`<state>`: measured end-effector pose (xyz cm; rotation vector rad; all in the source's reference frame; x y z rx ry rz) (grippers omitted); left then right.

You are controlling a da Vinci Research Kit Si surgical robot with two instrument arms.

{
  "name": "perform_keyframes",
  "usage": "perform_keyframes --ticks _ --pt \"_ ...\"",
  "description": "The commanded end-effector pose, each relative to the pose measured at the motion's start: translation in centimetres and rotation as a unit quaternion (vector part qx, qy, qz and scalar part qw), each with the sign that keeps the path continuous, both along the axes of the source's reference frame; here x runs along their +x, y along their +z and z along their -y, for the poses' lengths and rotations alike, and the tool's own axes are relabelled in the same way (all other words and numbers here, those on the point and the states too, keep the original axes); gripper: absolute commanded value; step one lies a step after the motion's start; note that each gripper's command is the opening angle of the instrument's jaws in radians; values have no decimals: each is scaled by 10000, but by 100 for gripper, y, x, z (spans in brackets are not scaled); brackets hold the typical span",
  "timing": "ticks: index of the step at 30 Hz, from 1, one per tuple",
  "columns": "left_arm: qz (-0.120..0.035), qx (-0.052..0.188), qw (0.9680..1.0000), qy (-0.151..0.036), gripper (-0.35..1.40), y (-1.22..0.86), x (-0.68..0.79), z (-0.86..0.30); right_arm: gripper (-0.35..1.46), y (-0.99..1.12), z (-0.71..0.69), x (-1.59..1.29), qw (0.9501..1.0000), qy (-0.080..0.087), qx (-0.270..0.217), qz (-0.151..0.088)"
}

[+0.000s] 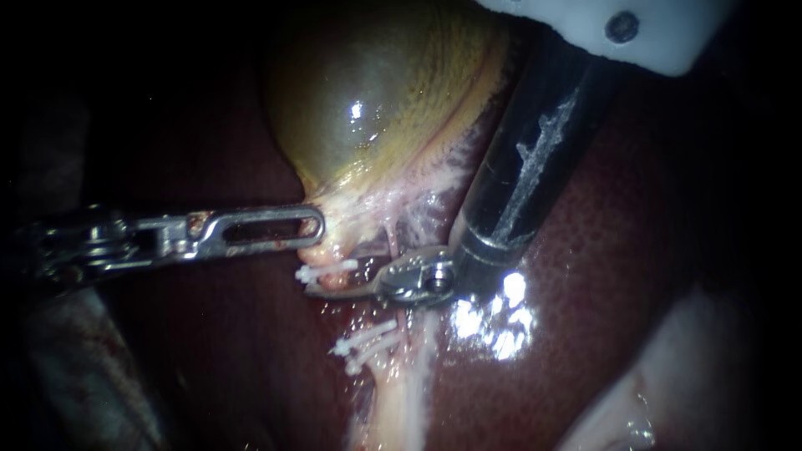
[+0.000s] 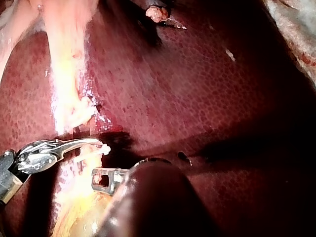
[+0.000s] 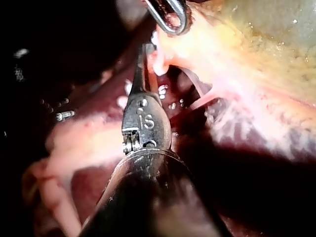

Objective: Go back from the cut left tube

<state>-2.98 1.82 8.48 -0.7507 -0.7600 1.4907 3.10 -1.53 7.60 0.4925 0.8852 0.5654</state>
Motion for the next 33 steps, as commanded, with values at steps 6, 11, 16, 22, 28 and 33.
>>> perform_keyframes --ticks 6,11,16,22,28,33 --pt "2 0 10000 3 -35 0 0 0 -6 -2 9 3 9999 17 111 -37" --pt "2 0 10000 3 -35 0 0 0 -1 0 19 5 9998 43 175 -79" --pt "2 0 10000 3 -35 0 0 0 49 3 25 6 9998 30 161 -100" --pt "3 0 10000 4 -35 0 1 0 94 5 30 7 9998 31 147 -105" --pt "3 0 10000 5 -35 0 1 0 104 8 35 6 9998 23 130 -117" --pt "5 0 10000 8 -35 0 2 0 106 4 38 3 9998 9 129 -127"
